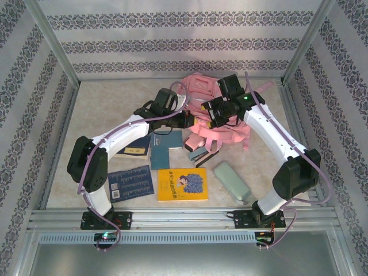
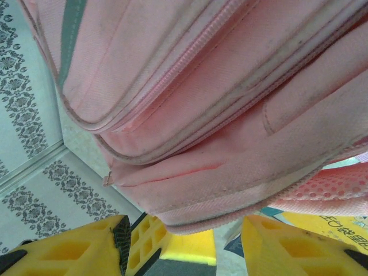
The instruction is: Pack the student bag
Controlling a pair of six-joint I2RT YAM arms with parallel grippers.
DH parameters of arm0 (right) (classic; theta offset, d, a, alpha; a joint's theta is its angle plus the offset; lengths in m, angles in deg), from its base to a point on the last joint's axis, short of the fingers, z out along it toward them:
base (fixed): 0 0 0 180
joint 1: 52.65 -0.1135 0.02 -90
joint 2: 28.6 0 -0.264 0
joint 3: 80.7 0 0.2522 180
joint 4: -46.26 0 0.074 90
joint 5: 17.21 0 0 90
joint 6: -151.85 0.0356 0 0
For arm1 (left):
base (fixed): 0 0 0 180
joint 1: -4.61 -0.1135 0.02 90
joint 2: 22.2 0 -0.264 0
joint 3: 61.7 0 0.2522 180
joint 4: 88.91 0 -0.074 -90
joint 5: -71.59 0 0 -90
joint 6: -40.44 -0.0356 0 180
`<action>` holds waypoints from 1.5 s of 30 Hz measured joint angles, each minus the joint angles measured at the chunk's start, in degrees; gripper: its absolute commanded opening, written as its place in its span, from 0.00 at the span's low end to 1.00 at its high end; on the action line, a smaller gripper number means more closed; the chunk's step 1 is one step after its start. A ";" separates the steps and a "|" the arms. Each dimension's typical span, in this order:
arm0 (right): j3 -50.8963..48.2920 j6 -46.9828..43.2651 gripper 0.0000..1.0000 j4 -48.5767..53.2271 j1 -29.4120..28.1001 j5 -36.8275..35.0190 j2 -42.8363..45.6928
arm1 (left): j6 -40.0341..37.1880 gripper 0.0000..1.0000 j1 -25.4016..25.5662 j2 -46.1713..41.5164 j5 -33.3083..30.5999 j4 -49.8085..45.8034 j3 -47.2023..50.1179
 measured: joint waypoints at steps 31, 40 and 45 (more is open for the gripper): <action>-0.52 -19.41 0.00 1.03 2.45 -6.34 1.86 | -1.81 0.00 -7.87 0.31 -0.87 4.04 3.10; -0.20 -31.65 0.00 1.64 2.40 -6.75 2.91 | 0.24 0.07 -14.64 13.16 1.81 6.91 -5.57; 2.97 -38.16 0.00 2.91 1.97 -7.76 2.91 | 2.40 0.15 -16.46 21.44 5.66 7.10 -14.62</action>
